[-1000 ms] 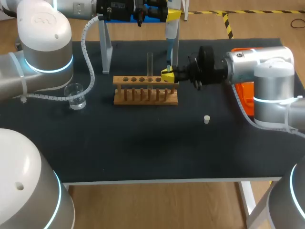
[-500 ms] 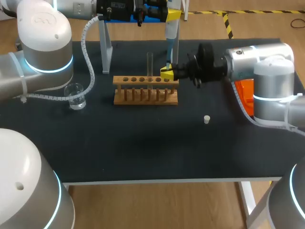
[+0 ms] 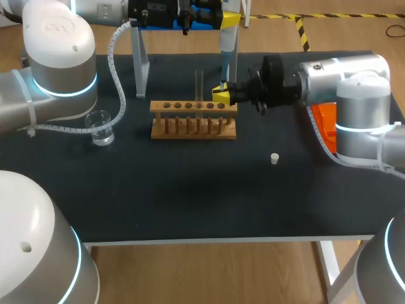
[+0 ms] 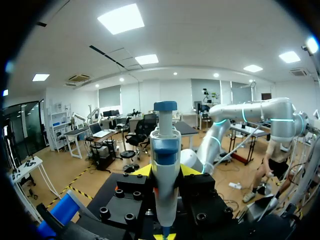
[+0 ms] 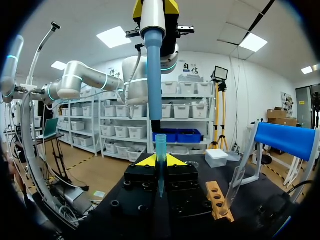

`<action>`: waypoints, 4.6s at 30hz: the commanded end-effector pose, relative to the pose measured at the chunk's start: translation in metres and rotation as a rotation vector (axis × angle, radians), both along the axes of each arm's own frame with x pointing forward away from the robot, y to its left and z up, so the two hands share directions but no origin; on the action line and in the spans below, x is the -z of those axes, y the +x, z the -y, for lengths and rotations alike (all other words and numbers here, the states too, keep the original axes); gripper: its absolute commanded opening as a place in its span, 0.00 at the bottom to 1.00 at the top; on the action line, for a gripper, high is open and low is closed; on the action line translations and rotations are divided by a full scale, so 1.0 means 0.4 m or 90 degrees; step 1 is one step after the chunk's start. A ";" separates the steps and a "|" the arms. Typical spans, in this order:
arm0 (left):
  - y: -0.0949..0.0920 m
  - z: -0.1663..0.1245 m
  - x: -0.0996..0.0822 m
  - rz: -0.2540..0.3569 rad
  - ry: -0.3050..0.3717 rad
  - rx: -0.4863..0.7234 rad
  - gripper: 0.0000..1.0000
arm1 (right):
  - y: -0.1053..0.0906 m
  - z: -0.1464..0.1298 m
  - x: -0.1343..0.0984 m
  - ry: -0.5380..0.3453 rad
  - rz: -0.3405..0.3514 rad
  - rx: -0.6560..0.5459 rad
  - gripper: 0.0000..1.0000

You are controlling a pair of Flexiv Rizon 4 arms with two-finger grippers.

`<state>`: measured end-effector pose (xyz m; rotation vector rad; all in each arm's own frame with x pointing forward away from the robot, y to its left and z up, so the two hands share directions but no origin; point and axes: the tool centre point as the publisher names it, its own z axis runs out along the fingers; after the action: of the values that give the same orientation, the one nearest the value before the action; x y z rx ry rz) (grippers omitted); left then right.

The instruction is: Invert the test tube, pick up the pipette, mount the tip to pipette, aspirate from beaker and dispense into the tube, eject the tip, return the pipette, and cap with the stopper.

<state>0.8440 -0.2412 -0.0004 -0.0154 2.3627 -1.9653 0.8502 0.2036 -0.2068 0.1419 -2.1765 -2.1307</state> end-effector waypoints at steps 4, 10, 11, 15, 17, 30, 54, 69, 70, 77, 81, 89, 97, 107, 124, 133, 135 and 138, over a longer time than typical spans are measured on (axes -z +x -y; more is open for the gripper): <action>-0.001 -0.001 0.000 0.000 0.000 -0.001 0.00 | 0.000 0.000 -0.001 -0.003 -0.001 -0.004 0.00; -0.001 -0.001 0.000 0.000 0.000 -0.001 0.00 | -0.001 0.001 -0.003 -0.001 0.000 -0.003 0.00; -0.001 -0.001 0.000 0.000 0.000 -0.001 0.00 | -0.001 0.002 -0.004 -0.001 0.001 -0.003 0.00; -0.001 -0.001 0.000 0.000 0.000 -0.001 0.00 | -0.001 0.002 -0.008 0.001 0.002 -0.003 0.00; -0.001 -0.001 0.000 0.000 0.000 -0.001 0.00 | -0.002 0.003 -0.010 0.002 0.003 -0.003 0.00; -0.001 -0.001 0.000 0.000 0.000 -0.001 0.00 | -0.012 0.007 -0.021 0.009 0.009 -0.006 0.00; -0.001 -0.001 0.000 0.000 0.000 -0.001 0.00 | -0.011 0.016 -0.021 0.009 0.010 0.000 0.00; -0.001 -0.001 0.000 0.000 0.000 -0.001 0.00 | -0.010 0.016 -0.020 0.008 0.009 0.000 0.00; -0.001 -0.001 0.000 0.000 0.000 -0.001 0.00 | -0.010 0.016 -0.021 0.008 0.010 -0.001 0.00; -0.001 -0.001 0.000 0.000 0.000 -0.001 0.00 | -0.012 0.010 -0.025 0.008 0.011 -0.004 0.00; -0.001 -0.001 0.000 0.000 0.000 -0.001 0.00 | -0.014 0.005 -0.025 0.008 0.011 -0.007 0.00; -0.001 -0.001 0.000 0.000 0.000 -0.001 0.00 | -0.014 -0.001 -0.024 0.007 0.011 -0.009 0.00; -0.001 -0.001 0.000 0.000 0.000 -0.001 0.00 | -0.008 0.002 -0.020 0.006 0.009 -0.003 0.00; -0.001 -0.001 0.000 0.000 0.000 -0.001 0.00 | 0.002 0.016 -0.023 0.007 0.011 0.007 0.00; -0.001 -0.001 0.000 0.000 0.000 -0.001 0.00 | 0.002 0.013 -0.027 0.008 0.013 0.005 0.00; -0.001 -0.001 0.000 0.000 0.000 -0.001 0.00 | -0.001 0.000 -0.031 0.009 0.015 0.000 0.00; -0.001 -0.001 0.000 0.000 0.000 -0.001 0.00 | -0.001 -0.003 -0.031 0.009 0.015 -0.001 0.00; -0.001 -0.001 0.000 0.000 0.000 -0.001 0.00 | 0.000 -0.005 -0.032 0.010 0.015 -0.002 0.00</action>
<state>0.8437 -0.2415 0.0027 -0.0154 2.3605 -1.9671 0.8492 0.2047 -0.1976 0.1694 -2.1704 -2.1598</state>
